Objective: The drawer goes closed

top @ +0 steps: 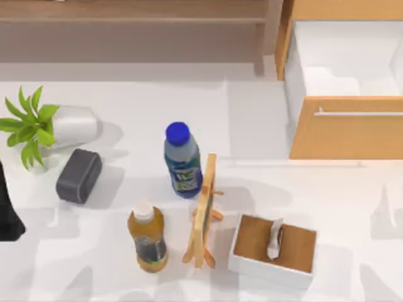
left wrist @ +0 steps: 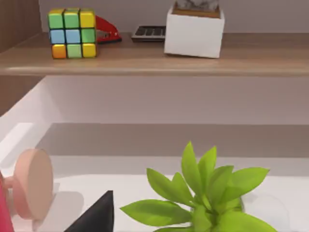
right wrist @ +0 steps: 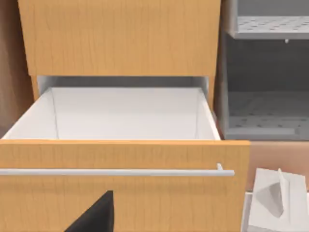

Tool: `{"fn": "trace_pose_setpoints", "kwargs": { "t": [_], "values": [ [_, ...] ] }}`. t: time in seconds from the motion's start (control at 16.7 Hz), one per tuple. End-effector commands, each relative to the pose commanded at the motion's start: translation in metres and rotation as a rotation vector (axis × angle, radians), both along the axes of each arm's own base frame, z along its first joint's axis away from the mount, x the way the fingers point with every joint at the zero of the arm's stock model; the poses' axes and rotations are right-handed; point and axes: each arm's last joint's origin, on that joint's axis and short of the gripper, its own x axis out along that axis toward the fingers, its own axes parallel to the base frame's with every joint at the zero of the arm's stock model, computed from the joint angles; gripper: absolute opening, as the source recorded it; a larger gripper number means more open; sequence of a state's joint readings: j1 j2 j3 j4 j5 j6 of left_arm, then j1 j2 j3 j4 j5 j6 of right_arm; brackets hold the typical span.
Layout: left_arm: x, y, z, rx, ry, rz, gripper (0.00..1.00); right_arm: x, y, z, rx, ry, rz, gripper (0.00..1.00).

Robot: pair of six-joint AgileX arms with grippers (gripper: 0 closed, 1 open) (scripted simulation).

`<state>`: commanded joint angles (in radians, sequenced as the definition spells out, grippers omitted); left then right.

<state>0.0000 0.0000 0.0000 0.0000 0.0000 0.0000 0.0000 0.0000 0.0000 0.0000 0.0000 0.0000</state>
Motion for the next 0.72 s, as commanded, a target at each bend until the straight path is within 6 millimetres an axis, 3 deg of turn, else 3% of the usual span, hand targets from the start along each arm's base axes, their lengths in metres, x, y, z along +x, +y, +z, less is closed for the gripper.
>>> {"fn": "trace_pose_setpoints", "kwargs": {
  "t": [0.18, 0.42, 0.72],
  "values": [
    [0.000, 0.000, 0.000, 0.000, 0.000, 0.000, 1.00, 0.000, -0.001, 0.004, 0.000, -0.008, 0.001, 1.00],
    [0.000, 0.000, 0.000, 0.000, 0.000, 0.000, 1.00, 0.005, -0.007, 0.039, -0.005, -0.046, 0.003, 1.00],
    [0.000, 0.000, 0.000, 0.000, 0.000, 0.000, 1.00, 0.042, -0.028, 0.089, -0.005, -0.017, 0.000, 1.00]
  ]
}}
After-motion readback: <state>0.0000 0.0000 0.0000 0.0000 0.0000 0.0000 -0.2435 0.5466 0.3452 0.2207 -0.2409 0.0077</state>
